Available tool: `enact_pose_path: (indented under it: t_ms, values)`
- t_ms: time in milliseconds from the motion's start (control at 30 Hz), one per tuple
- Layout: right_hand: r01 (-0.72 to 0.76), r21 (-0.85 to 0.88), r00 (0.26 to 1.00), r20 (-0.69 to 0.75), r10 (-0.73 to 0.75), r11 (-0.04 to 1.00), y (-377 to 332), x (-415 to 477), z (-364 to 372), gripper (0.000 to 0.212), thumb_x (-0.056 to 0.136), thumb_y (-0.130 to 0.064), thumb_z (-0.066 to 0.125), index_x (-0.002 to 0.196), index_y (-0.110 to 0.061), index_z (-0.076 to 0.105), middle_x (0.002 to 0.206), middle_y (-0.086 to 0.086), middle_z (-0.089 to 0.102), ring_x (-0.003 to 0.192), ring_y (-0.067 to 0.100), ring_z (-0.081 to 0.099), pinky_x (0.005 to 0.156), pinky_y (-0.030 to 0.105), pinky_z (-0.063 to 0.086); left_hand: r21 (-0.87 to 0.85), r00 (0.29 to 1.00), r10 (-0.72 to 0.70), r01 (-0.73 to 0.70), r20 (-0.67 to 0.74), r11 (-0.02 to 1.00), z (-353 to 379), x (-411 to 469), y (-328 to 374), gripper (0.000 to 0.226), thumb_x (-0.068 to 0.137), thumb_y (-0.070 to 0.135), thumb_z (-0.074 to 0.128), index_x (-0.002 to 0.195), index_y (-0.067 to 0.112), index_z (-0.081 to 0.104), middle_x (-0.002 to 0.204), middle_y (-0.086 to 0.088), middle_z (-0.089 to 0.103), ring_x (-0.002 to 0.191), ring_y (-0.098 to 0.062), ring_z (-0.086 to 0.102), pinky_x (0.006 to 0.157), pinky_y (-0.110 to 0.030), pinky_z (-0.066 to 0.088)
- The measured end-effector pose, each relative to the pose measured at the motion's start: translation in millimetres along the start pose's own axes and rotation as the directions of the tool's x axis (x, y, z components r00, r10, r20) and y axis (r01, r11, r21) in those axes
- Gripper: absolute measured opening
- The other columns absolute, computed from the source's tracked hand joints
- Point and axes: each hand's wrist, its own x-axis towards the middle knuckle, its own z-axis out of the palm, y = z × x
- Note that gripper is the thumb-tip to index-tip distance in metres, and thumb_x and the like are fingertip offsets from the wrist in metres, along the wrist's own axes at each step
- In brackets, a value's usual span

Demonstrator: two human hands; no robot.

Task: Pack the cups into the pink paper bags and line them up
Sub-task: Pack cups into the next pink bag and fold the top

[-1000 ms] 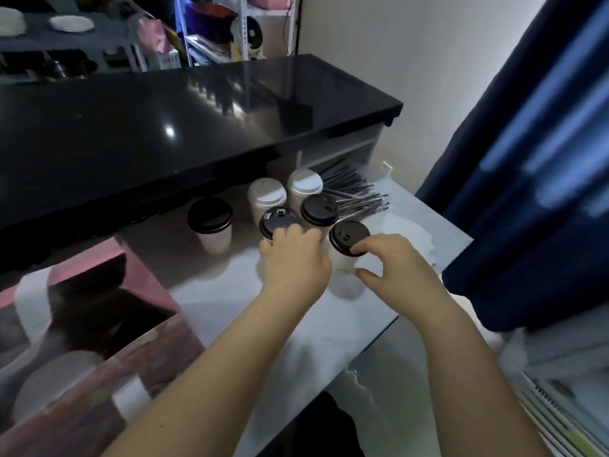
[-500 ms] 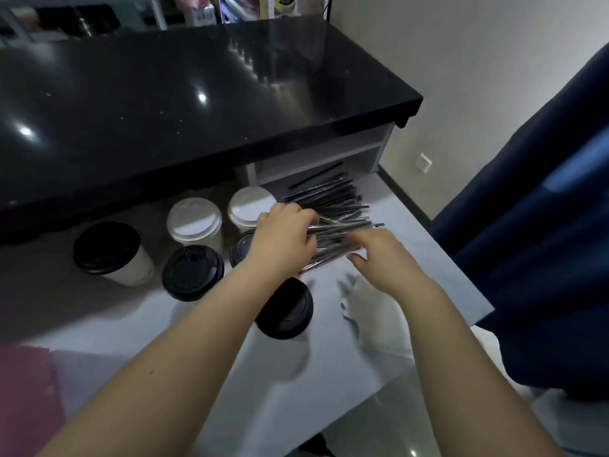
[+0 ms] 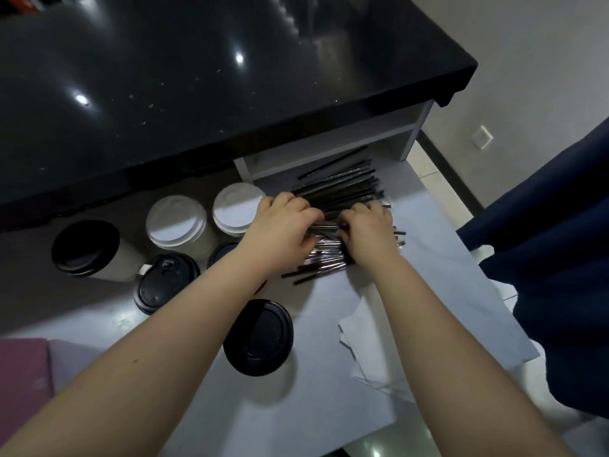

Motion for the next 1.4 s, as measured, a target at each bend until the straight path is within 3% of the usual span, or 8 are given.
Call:
enact_pose_path:
  t_ms: [300, 433, 533, 667, 833, 1100, 1267, 1400]
  values:
    - [-0.064, 0.176, 0.993, -0.090, 0.080, 0.982, 11, -1, -13, 0.011, 0.094, -0.015, 0.055, 0.103, -0.016, 0.062, 0.098, 0.008, 0.068, 0.097, 0.034, 0.056, 0.078, 0.037, 0.027, -0.117, 0.982, -0.086, 0.067, -0.166, 0.991, -23, -5, -8, 0.040, 0.086, 0.027, 0.065, 0.125, 0.021, 0.062, 0.122, -0.001, 0.058, 0.115, -0.028, 0.045, 0.094, -0.044, 0.040]
    - [0.018, 0.043, 1.000, 0.008, -0.018, 0.999, -1, 1, -16, 0.020, 0.090, -0.004, 0.055, 0.105, -0.017, 0.055, 0.102, 0.005, 0.066, 0.100, 0.031, 0.054, 0.084, 0.038, 0.032, -0.110, 0.971, -0.116, 0.095, -0.207, 0.989, -30, -14, -14, 0.040, 0.086, 0.029, 0.065, 0.126, 0.025, 0.061, 0.124, 0.002, 0.056, 0.119, -0.025, 0.042, 0.093, -0.041, 0.034]
    - [0.042, 0.067, 0.999, -0.018, -0.041, 0.997, -3, -1, -23, 0.024, 0.090, -0.001, 0.052, 0.110, -0.014, 0.051, 0.108, 0.009, 0.063, 0.098, 0.032, 0.056, 0.075, 0.037, 0.034, -0.095, 0.971, -0.124, 0.106, -0.207, 0.990, -35, -21, -16, 0.040, 0.087, 0.029, 0.063, 0.127, 0.027, 0.059, 0.125, 0.003, 0.056, 0.120, -0.024, 0.042, 0.095, -0.040, 0.031]
    - [0.071, 0.144, 0.997, -0.030, -0.068, 0.987, -12, -9, -48, 0.012, 0.099, -0.017, 0.048, 0.110, -0.012, 0.049, 0.108, 0.011, 0.060, 0.089, 0.032, 0.057, 0.065, 0.036, 0.036, -0.079, 0.959, -0.167, 0.153, -0.230, 0.985, -46, -30, -25, 0.042, 0.089, 0.031, 0.060, 0.131, 0.027, 0.056, 0.129, 0.003, 0.054, 0.123, -0.024, 0.041, 0.099, -0.042, 0.030]
    - [0.162, 0.108, 0.981, -0.126, -0.149, 0.981, -44, -25, -86, 0.025, 0.100, -0.040, 0.044, 0.089, -0.018, 0.039, 0.084, 0.002, 0.049, 0.078, 0.033, 0.052, 0.058, 0.035, 0.030, -0.139, 0.927, -0.220, 0.185, -0.304, 0.973, -72, -52, -36, 0.041, 0.088, 0.029, 0.060, 0.129, 0.026, 0.058, 0.127, 0.003, 0.056, 0.123, -0.024, 0.042, 0.099, -0.041, 0.031]
    - [0.380, 0.136, 0.921, -0.152, -0.360, 0.915, -159, -49, -135, 0.015, 0.101, -0.034, 0.042, 0.091, -0.023, 0.041, 0.084, -0.004, 0.049, 0.077, 0.024, 0.046, 0.060, 0.037, 0.029, -0.124, 0.836, -0.370, 0.351, -0.406, 0.928, -137, -150, -93, 0.041, 0.087, 0.030, 0.063, 0.127, 0.027, 0.059, 0.127, 0.002, 0.053, 0.123, -0.025, 0.042, 0.099, -0.043, 0.032]
    - [0.538, 0.204, 0.840, -0.204, -0.502, 0.818, -270, -77, -150, 0.014, 0.101, -0.037, 0.042, 0.090, -0.029, 0.041, 0.083, -0.006, 0.053, 0.076, 0.021, 0.049, 0.065, 0.041, 0.042, -0.125, 0.746, -0.476, 0.477, -0.465, 0.870, -171, -252, -143, 0.040, 0.086, 0.032, 0.064, 0.126, 0.028, 0.059, 0.124, 0.002, 0.057, 0.118, -0.025, 0.047, 0.095, -0.043, 0.036]
    - [0.617, 0.469, 0.771, -0.197, -0.605, 0.633, -367, -108, -151, 0.015, 0.100, -0.034, 0.047, 0.088, -0.025, 0.050, 0.076, -0.004, 0.057, 0.073, 0.019, 0.056, 0.070, 0.047, 0.050, -0.207, 0.686, -0.570, 0.540, -0.452, 0.816, -186, -348, -185, 0.040, 0.085, 0.031, 0.067, 0.124, 0.029, 0.060, 0.123, 0.004, 0.058, 0.116, -0.023, 0.049, 0.098, -0.045, 0.042]
